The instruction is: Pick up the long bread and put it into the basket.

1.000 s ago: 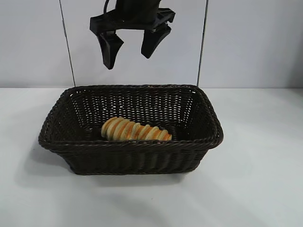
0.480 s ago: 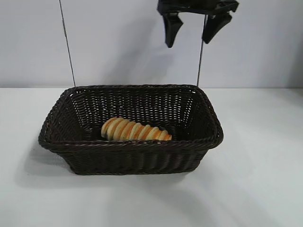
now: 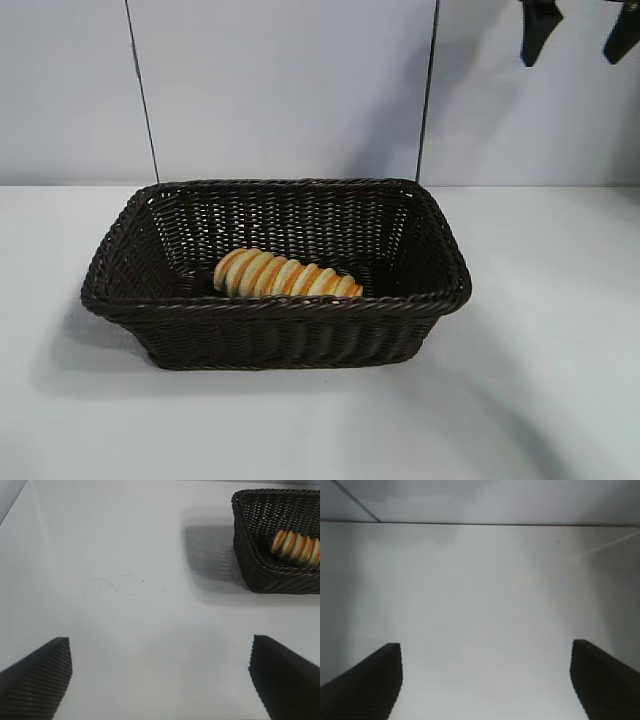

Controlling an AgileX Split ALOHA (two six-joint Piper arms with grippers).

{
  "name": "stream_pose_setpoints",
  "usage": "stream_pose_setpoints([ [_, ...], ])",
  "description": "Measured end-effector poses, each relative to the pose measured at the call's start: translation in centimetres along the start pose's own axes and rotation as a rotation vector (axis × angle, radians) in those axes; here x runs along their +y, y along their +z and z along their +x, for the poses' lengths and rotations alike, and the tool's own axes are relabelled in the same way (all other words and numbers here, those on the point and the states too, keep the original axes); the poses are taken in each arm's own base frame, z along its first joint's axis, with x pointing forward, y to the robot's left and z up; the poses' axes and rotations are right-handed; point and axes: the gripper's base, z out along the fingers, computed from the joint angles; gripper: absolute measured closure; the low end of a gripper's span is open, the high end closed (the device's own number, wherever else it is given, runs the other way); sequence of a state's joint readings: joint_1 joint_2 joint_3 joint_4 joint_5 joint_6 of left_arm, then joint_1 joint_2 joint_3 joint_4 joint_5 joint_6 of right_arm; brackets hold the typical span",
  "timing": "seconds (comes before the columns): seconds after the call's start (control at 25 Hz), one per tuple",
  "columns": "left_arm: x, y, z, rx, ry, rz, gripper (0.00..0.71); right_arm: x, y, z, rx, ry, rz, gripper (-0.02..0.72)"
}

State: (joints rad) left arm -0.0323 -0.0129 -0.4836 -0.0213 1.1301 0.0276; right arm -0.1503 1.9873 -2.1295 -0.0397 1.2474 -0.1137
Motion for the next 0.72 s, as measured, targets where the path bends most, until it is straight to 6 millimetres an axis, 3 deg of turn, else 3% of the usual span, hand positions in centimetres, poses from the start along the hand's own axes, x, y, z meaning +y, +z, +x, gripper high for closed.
stream_pose_setpoints([
  [0.16,0.0,0.0,0.0,0.000,0.000,0.000,0.015,-1.1,-6.2,1.6,-0.077,0.026,0.028,0.050],
  [0.36,0.0,0.0,0.0,0.000,0.000,0.000,0.015,-0.8,-15.9,5.6,-0.219,0.042,0.048,0.050],
  [0.56,0.0,0.0,0.0,0.000,0.000,0.000,0.015,0.0,-25.4,12.5,-0.400,0.051,0.072,0.050],
  [0.72,0.0,0.0,0.0,0.000,0.000,0.000,0.015,0.8,-30.6,19.4,-0.524,0.066,0.098,0.050],
])
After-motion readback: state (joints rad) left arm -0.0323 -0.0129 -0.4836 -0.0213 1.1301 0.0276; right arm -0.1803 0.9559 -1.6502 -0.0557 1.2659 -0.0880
